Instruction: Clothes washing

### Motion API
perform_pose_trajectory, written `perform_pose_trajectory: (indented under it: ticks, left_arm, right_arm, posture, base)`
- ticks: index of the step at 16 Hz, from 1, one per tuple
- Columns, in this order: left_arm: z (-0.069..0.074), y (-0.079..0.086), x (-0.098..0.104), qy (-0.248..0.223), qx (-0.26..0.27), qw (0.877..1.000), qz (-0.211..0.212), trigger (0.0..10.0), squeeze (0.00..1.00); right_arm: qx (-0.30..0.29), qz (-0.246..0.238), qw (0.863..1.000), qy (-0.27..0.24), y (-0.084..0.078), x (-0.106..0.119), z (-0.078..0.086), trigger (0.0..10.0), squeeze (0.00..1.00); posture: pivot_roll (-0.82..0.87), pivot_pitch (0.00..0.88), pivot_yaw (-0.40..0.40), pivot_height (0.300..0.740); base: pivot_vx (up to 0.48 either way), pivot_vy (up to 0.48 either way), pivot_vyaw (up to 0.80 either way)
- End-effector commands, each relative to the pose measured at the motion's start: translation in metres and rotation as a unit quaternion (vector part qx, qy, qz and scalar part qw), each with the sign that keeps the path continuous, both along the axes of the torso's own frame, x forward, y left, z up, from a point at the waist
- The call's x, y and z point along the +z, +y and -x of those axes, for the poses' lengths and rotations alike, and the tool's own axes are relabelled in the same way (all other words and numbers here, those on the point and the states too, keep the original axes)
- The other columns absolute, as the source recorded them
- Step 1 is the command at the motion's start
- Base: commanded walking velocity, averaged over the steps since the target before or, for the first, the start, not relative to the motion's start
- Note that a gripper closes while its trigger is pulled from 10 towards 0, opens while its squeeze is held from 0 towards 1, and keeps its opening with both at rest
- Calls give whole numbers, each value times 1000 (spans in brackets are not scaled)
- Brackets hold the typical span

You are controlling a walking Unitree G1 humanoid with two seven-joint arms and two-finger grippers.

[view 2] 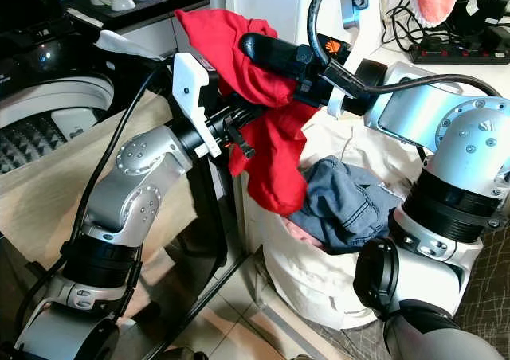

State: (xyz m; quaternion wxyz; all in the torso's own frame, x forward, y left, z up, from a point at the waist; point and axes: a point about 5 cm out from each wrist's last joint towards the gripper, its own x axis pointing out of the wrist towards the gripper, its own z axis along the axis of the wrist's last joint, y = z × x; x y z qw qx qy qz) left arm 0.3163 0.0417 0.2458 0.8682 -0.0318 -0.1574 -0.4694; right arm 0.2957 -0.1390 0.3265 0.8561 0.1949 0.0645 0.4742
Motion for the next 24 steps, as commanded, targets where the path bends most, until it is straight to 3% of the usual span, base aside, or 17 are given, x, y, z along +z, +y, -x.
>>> perform_pose_trajectory:
  ticks: [1,5,6,7,8,12,13,14,15,16,17,18,20,22,23,24]
  left_arm:
    - [-4,3,-1,12,6,1000,-4,0,0]
    - [-10,10,2,11,37,999,8,0,0]
    - [-12,12,3,10,43,999,10,0,0]
    - [-14,16,5,10,54,998,15,0,0]
    - [-16,19,7,7,67,998,19,0,0]
    - [-25,31,11,-2,112,994,19,0,0]
    - [-34,45,14,-10,160,987,-3,0,0]
    - [-43,60,16,-14,219,975,-24,0,0]
    - [-55,85,22,-24,307,950,-58,0,0]
    - [-67,118,30,-29,402,910,-92,0,0]
    - [-71,129,33,-29,431,896,-101,0,0]
    - [-81,166,34,-4,509,850,-133,0,0]
    - [-87,197,29,36,569,807,-156,0,0]
    - [-89,216,15,76,606,773,-173,0,0]
    - [-88,224,2,106,616,759,-181,10000,0]
    - [-85,232,-12,136,632,741,-182,10000,0]
  right_arm:
    - [20,-1,999,-33,7,15,6,0,0]
    - [11,2,999,-34,6,15,4,118,0]
    - [6,4,999,-34,5,14,4,10000,0]
    - [1,6,999,-34,5,14,3,10000,722]
    - [1,3,999,-32,4,13,2,10000,1000]
    - [-16,6,999,-39,-2,15,3,10000,1000]
    - [-47,16,998,-45,-12,16,1,10000,702]
    - [-67,23,996,-48,-19,16,0,10000,0]
    - [-84,50,994,-55,-24,14,0,10000,0]
    - [-94,98,989,-63,-26,8,3,10000,0]
    - [-96,117,986,-65,-26,5,5,10000,0]
    - [-71,132,987,-62,-16,-4,10,10000,0]
    - [-37,154,985,-64,2,-17,14,10000,0]
    - [-25,176,982,-67,18,-29,13,10000,0]
    - [-20,190,979,-77,28,-38,13,10000,0]
    - [19,201,974,-100,41,-42,21,10000,0]
  posture:
    - [-79,0,60,740]
    - [-76,0,57,740]
    - [-75,0,57,740]
    - [-74,0,57,740]
    - [-74,0,57,740]
    - [-74,0,57,740]
    - [-74,0,57,740]
    - [-72,0,62,740]
    - [-70,0,63,740]
    - [-69,0,64,740]
    - [-69,0,64,740]
    - [-67,0,66,740]
    - [-71,0,75,740]
    - [-70,0,74,740]
    - [-66,0,70,740]
    - [-69,0,71,740]
  base:
    - [0,0,0]
    - [0,0,0]
    - [0,0,0]
    - [0,0,0]
    - [0,0,0]
    - [0,0,0]
    - [0,0,0]
    - [0,0,0]
    - [0,0,0]
    - [0,0,0]
    - [0,0,0]
    - [0,0,0]
    - [0,0,0]
    - [0,0,0]
    - [0,0,0]
    - [0,0,0]
